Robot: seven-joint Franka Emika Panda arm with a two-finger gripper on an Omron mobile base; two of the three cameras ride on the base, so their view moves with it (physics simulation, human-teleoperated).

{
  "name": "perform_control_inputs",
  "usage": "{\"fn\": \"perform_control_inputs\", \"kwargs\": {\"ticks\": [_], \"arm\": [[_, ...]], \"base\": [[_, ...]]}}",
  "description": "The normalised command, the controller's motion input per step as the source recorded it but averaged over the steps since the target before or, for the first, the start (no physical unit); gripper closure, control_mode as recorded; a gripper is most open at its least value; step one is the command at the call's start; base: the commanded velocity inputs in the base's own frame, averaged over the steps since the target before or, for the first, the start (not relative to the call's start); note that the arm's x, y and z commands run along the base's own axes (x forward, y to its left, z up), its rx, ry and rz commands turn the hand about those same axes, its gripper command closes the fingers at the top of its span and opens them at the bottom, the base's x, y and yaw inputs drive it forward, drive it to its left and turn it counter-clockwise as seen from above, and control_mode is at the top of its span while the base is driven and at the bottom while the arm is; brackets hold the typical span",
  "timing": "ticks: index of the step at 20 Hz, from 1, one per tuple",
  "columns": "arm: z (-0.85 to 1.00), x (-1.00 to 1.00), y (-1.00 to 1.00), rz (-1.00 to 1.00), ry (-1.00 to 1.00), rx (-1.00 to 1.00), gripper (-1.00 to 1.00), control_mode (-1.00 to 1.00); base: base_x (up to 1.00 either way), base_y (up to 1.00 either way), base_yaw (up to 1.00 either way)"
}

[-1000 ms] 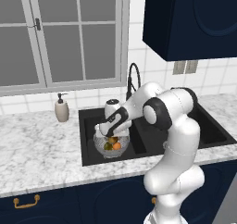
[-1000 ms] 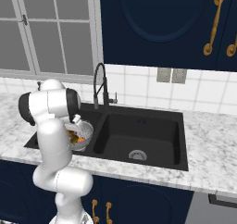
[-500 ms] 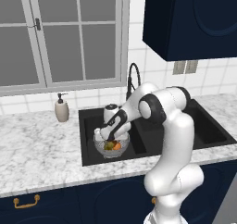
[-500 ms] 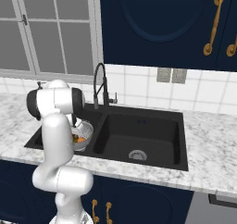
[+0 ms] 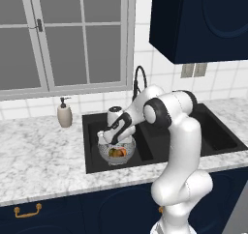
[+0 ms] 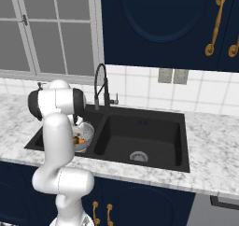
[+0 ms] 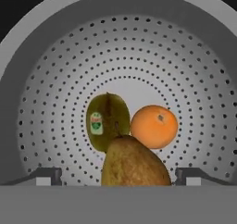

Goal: Put the colander in the sink, put the pear, kiwi, tangerine in the colander, and turn on the sink faucet and pour water over the colander.

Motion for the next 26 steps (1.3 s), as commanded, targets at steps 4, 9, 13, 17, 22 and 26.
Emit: {"fn": "perform_control_inputs", "kwargs": {"ticks": [4, 9, 13, 17, 22, 26], "arm": [[0.68, 0.05, 0.04, 0.03, 0.0, 0.0, -1.0, -1.0], [0.74, -0.46, -0.03, 0.08, 0.01, 0.02, -1.0, -1.0], [0.71, -0.6, -0.2, 0.13, -0.03, 0.04, -1.0, -1.0], [0.65, -0.39, -0.38, 0.05, -0.02, 0.01, -1.0, -1.0], [0.43, -0.11, -0.46, 0.0, -0.17, 0.0, -1.0, -1.0], [0.4, -0.15, -0.36, -0.01, -0.54, 0.0, -1.0, -1.0]], "base": [[0.0, 0.0, 0.0], [0.0, 0.0, 0.0], [0.0, 0.0, 0.0], [0.0, 0.0, 0.0], [0.0, 0.0, 0.0], [0.0, 0.0, 0.0]]}}
